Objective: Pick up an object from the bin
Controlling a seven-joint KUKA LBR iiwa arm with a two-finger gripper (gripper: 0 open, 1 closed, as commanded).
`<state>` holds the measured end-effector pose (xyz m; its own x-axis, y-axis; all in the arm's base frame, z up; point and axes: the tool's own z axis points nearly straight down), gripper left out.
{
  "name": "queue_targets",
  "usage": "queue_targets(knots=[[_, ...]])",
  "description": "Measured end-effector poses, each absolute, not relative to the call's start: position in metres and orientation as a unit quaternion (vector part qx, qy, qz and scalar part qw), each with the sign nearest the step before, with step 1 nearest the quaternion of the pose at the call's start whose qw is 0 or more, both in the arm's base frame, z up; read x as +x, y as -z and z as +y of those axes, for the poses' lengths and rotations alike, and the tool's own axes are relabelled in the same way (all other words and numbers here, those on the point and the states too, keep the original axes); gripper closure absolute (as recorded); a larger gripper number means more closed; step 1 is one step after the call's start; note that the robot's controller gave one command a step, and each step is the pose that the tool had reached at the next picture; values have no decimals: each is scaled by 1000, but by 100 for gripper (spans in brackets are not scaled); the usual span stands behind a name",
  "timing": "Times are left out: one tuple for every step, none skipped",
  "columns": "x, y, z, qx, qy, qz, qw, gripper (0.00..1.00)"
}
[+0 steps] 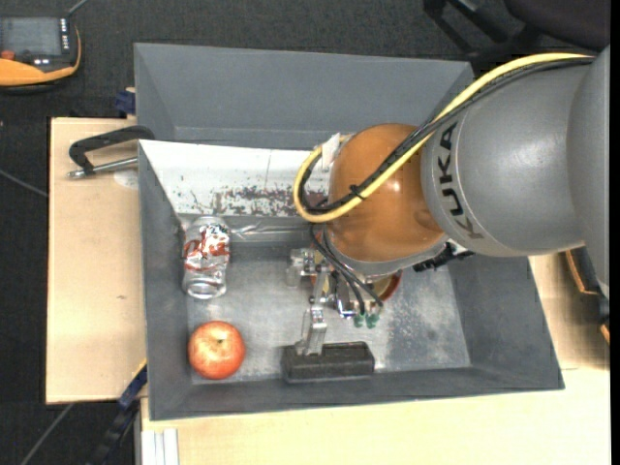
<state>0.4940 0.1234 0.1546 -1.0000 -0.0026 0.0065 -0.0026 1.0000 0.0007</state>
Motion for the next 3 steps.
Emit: queue_targets(knots=[[507, -149, 44, 163, 0, -987, 2, 0], [507, -150, 46, 164, 2, -986, 2, 100], [507, -149, 46, 164, 2, -986, 2, 0]])
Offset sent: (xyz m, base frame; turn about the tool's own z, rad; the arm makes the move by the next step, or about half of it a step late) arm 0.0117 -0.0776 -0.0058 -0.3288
